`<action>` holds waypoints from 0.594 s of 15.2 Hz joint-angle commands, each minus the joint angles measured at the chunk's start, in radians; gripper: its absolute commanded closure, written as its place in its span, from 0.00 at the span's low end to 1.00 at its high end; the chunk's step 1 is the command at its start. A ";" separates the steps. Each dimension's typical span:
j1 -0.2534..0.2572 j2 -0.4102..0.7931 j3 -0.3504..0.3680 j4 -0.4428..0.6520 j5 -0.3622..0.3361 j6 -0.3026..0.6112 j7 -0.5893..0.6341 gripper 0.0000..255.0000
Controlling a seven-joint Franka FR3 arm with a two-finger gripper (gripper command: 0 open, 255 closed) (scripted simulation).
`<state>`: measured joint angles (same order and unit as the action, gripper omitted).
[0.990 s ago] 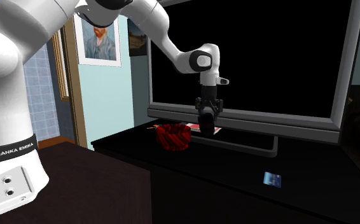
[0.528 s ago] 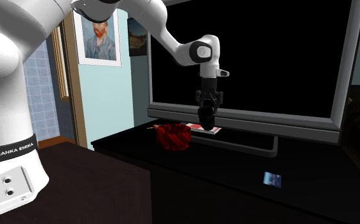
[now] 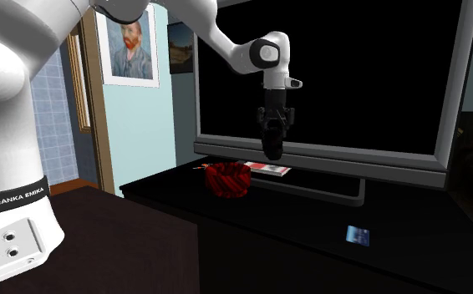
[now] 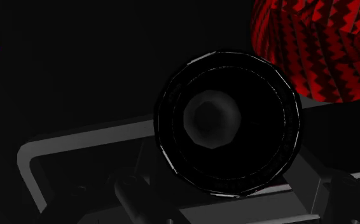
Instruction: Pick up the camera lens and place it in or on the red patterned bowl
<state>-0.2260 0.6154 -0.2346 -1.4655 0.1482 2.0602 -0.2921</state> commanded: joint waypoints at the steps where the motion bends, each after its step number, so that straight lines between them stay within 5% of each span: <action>1: 0.002 -0.014 -0.002 0.006 -0.003 -0.019 0.002 1.00; 4: 0.002 -0.024 -0.004 0.018 -0.006 -0.042 0.004 1.00; 9: 0.092 -0.149 0.003 -0.141 -0.035 -0.003 0.095 1.00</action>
<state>-0.1484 0.4892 -0.2321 -1.5791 0.1185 2.0506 -0.2130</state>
